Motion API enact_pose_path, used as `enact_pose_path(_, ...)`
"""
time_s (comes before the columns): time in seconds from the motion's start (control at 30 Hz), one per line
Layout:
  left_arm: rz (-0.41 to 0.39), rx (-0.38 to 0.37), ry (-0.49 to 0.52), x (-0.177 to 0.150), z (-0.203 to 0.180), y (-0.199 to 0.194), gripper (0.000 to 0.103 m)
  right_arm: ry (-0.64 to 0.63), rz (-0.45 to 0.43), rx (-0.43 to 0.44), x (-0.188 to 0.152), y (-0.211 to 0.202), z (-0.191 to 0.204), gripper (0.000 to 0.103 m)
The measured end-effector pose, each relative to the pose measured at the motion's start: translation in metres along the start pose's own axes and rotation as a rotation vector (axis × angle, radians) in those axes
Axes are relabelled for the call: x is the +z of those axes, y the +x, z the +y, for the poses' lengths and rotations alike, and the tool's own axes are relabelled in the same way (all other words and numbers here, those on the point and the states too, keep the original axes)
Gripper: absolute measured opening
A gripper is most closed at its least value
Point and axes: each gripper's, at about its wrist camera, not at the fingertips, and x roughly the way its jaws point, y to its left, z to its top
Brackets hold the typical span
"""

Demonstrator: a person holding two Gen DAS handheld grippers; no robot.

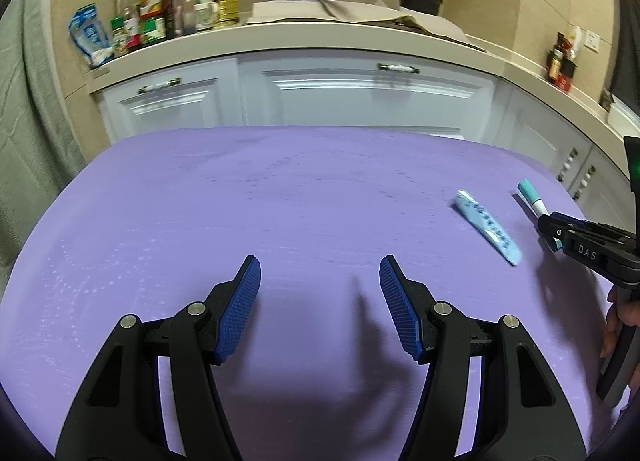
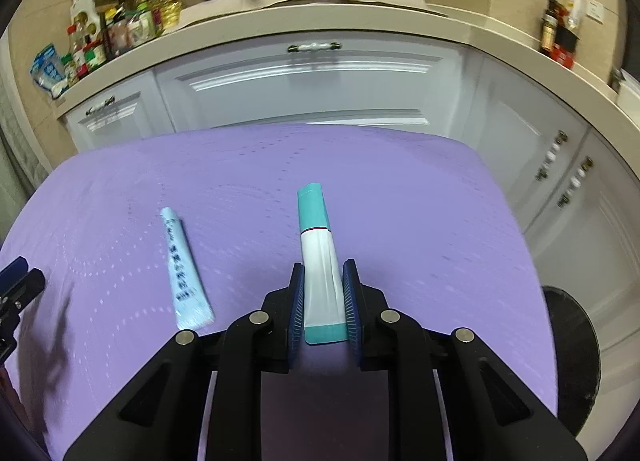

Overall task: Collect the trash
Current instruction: 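Grasp the teal-capped white tube with the right tool, then grasp the white-blue squeeze tube with the left tool while the right holds its tube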

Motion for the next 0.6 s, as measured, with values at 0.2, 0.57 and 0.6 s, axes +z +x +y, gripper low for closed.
enact_pose_path(0.2,0.025,-0.052,0.066,-0.002,-0.044,0.005,0.06,0.048,-0.035,-0.038,-0.014,-0.022,-0.033,0.02)
enact_pose_path(0.57,0.066,-0.093,0.134,0.0,-0.121,0.022,0.06,0.085,-0.076,-0.033,-0.033,-0.049,-0.07,0.02)
enact_pose_path(0.6,0.071,-0.092,0.135,0.002,-0.127,0.026,0.06,0.086,-0.08,-0.03,-0.034,-0.05,-0.072,0.02)
